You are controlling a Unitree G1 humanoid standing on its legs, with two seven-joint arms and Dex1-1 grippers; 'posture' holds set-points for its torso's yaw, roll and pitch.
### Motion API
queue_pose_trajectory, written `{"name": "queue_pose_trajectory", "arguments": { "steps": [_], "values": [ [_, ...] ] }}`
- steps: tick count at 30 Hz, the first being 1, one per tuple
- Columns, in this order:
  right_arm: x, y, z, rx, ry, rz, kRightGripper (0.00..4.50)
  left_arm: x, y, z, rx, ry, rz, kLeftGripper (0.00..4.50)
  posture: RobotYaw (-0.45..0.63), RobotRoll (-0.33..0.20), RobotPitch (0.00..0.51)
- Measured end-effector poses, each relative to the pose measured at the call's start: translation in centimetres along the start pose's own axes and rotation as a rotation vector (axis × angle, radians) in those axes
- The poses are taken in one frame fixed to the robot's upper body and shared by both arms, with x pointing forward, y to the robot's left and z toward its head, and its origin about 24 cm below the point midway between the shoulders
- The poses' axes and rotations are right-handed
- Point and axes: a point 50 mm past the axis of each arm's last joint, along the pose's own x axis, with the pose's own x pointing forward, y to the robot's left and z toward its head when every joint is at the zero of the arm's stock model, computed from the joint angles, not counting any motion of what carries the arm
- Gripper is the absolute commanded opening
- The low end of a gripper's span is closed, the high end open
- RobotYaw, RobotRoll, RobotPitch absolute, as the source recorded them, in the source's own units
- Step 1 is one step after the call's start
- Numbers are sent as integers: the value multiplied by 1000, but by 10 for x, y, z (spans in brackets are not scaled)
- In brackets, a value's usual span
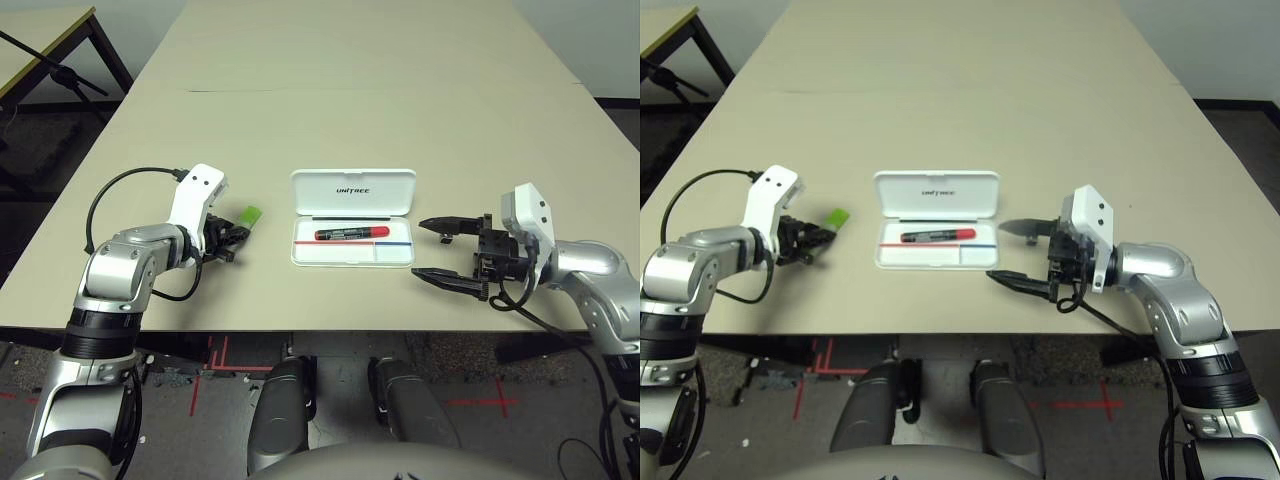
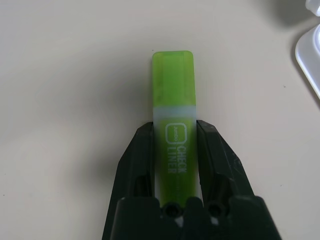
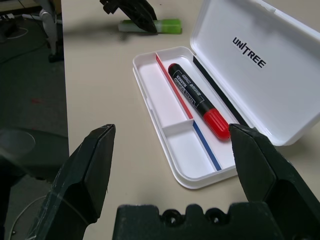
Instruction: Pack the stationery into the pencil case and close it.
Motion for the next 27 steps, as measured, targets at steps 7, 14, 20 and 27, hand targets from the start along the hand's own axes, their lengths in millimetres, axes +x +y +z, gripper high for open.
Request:
{"name": "queue_pose_trajectory", "arguments": {
  "steps": [7,14,20,27],
  "values": [
    [-3,-1,-5,-7,15,-10,4500,-15,-3,17,92,2,-90,1087,-63,0,142],
    [-4,-3,-9,-6,26,-21,4500,-31,-27,29,268,59,-317,1087,-69,0,141],
    [-5,-3,-11,-3,29,-26,4500,-31,-51,31,406,73,-487,1087,-79,0,137],
    [-6,-3,-11,-5,31,-27,4500,-20,-66,48,658,19,-524,1087,-98,0,139]
  ]
}}
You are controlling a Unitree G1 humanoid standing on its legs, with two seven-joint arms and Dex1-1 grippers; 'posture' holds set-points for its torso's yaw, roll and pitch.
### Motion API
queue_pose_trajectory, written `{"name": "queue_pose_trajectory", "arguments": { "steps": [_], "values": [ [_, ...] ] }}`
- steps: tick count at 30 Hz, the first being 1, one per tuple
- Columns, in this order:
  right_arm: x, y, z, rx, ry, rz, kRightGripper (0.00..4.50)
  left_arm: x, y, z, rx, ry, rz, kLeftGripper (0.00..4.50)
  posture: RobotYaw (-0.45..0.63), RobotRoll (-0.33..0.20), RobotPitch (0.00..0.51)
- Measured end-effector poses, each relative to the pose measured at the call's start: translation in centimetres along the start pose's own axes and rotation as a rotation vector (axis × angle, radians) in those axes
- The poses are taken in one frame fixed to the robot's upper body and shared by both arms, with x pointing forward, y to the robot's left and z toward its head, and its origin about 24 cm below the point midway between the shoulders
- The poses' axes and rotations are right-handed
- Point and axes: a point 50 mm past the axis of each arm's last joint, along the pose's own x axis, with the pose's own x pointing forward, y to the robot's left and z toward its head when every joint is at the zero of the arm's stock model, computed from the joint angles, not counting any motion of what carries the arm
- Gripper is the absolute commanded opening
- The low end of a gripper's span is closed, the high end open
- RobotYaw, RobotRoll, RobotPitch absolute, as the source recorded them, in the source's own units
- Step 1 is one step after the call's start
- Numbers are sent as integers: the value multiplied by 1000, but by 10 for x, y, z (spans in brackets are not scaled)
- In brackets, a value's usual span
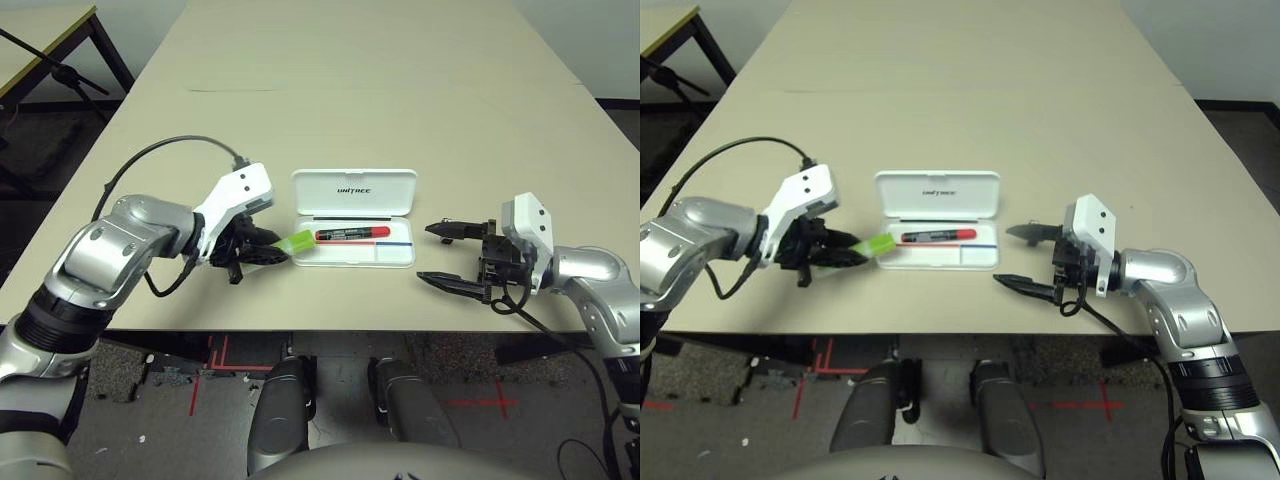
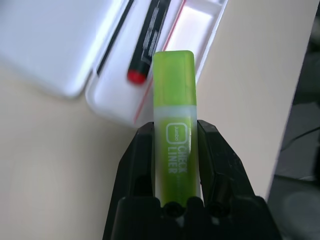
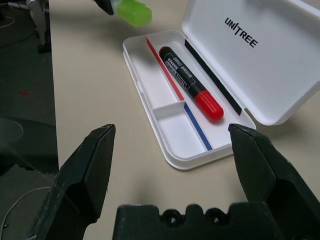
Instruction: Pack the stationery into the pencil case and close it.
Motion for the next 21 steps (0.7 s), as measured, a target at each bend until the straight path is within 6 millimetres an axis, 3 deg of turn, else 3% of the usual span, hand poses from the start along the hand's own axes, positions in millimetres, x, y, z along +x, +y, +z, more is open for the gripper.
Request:
{"name": "queue_pose_trajectory", "arguments": {
  "steps": [9,21],
  "values": [
    [-1,1,-3,6,12,-12,4500,23,6,24,192,-46,-54,1087,-120,0,144],
    [-1,4,-3,2,13,-30,4500,54,3,30,294,-35,-116,1087,-151,0,148]
  ]
}}
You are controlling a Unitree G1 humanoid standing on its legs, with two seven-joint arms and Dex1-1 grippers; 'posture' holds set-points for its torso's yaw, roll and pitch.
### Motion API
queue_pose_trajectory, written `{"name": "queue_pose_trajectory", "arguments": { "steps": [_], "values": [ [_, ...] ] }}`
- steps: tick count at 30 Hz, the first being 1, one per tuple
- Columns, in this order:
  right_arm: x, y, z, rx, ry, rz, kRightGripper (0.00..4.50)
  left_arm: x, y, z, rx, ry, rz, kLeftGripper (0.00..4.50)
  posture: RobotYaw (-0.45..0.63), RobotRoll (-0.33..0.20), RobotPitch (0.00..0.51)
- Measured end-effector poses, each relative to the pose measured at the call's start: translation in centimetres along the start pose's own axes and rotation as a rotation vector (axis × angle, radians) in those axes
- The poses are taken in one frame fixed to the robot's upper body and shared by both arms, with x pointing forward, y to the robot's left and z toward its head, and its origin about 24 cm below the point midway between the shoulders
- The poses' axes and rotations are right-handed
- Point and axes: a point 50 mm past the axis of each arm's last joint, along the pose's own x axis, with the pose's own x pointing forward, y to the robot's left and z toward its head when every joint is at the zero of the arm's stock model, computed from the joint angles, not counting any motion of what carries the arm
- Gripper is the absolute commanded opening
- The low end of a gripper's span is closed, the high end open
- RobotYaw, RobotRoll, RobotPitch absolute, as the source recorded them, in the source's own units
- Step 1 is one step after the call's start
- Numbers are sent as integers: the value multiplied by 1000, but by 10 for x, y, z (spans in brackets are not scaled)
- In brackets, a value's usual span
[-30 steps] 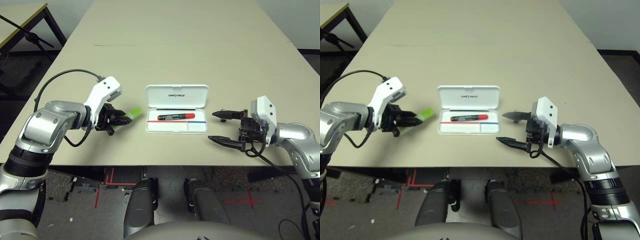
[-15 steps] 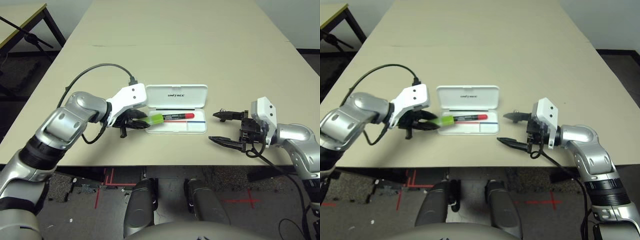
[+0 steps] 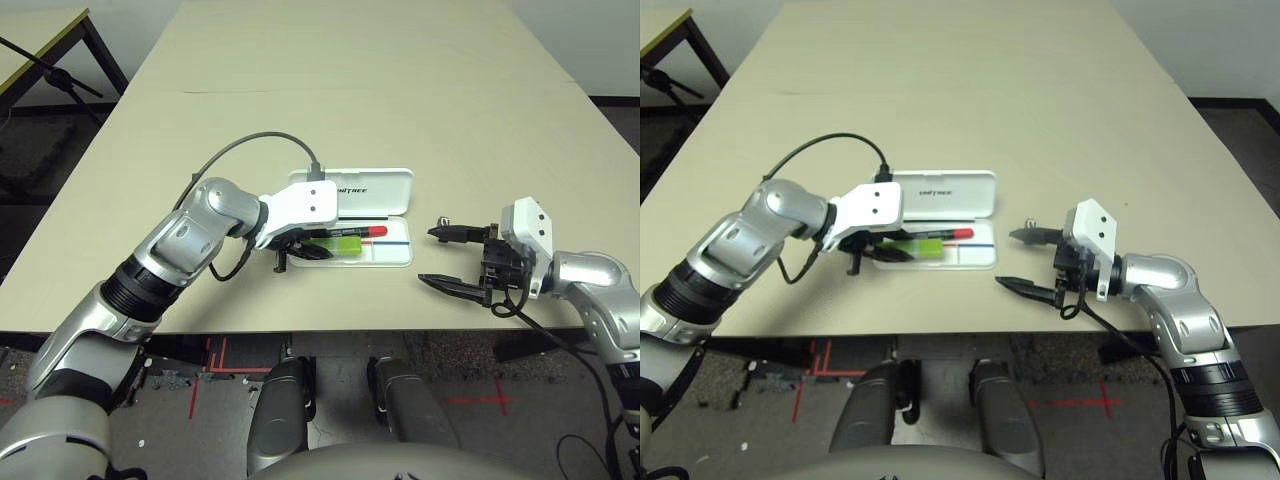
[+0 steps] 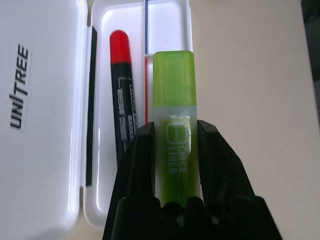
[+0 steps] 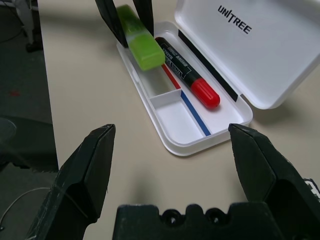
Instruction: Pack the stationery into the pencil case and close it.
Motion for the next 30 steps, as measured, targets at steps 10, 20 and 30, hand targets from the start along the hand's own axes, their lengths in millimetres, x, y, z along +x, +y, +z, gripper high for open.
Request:
{"name": "queue_pose_trajectory", "arguments": {
  "steps": [10,20,30],
  "values": [
    [0,1,0,5,4,-13,4500,4,4,-3,12,14,-10,1087,-156,0,153],
    [1,0,1,0,2,-17,4500,3,3,-4,13,23,-12,4050,-147,0,154],
    [3,-6,3,-3,-6,-24,4500,-27,-4,-9,4,-26,23,4484,-112,0,153]
  ]
}}
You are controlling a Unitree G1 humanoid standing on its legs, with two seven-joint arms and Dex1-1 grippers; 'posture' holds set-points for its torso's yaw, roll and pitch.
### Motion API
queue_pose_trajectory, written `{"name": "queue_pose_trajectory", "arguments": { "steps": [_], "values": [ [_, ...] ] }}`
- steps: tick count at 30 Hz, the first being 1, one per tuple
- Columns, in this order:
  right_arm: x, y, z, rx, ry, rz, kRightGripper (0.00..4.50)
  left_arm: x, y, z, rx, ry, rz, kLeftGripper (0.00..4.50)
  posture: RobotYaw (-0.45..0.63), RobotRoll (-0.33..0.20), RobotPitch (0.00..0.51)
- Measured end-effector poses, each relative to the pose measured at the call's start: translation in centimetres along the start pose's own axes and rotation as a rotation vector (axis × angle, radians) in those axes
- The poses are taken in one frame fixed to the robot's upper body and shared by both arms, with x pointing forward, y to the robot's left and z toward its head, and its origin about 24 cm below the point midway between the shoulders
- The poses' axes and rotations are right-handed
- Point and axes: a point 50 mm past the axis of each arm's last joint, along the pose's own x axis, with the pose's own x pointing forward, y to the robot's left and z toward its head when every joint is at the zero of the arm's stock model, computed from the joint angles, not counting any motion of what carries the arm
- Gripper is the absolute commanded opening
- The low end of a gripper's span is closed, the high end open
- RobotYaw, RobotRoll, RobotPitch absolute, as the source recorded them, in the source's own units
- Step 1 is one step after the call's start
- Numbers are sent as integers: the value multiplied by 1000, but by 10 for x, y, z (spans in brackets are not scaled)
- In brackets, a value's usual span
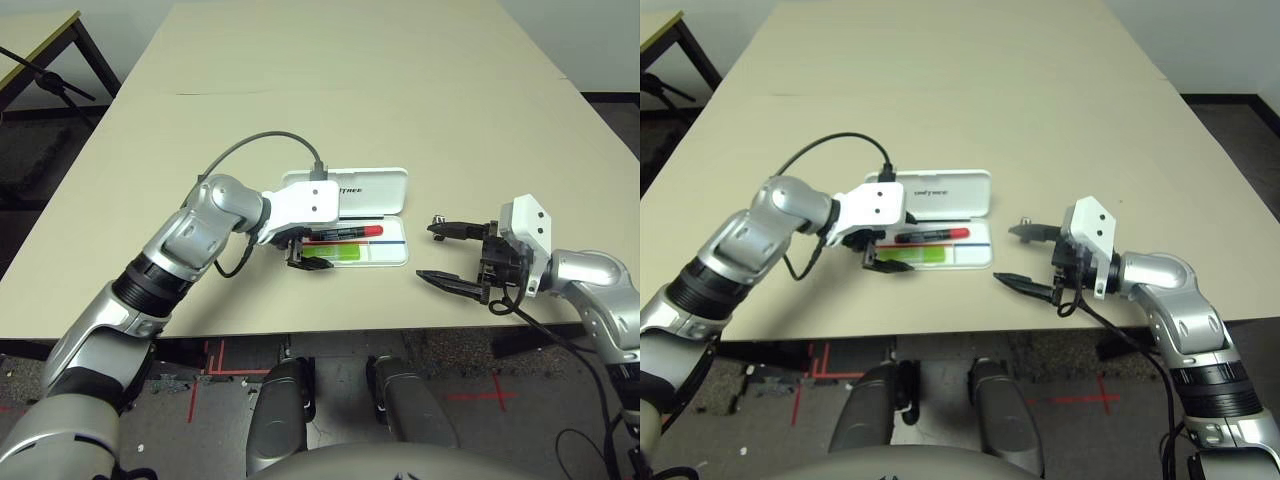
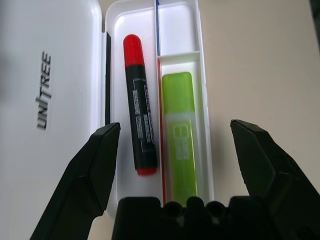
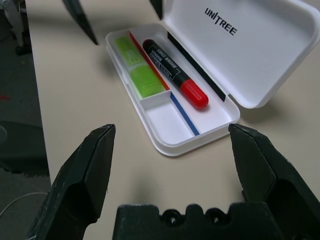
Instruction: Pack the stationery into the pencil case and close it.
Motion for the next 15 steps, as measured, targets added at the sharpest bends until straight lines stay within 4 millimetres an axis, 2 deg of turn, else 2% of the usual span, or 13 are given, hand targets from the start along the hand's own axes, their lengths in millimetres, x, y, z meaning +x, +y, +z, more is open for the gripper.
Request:
{"name": "queue_pose_trajectory", "arguments": {
  "steps": [9,15],
  "values": [
    [1,-8,0,14,-9,-17,4500,-38,-4,-23,-61,-31,100,4484,-79,0,154],
    [0,-13,2,52,-22,-52,4500,-46,-7,-27,-68,-60,119,4484,-53,0,155]
  ]
}}
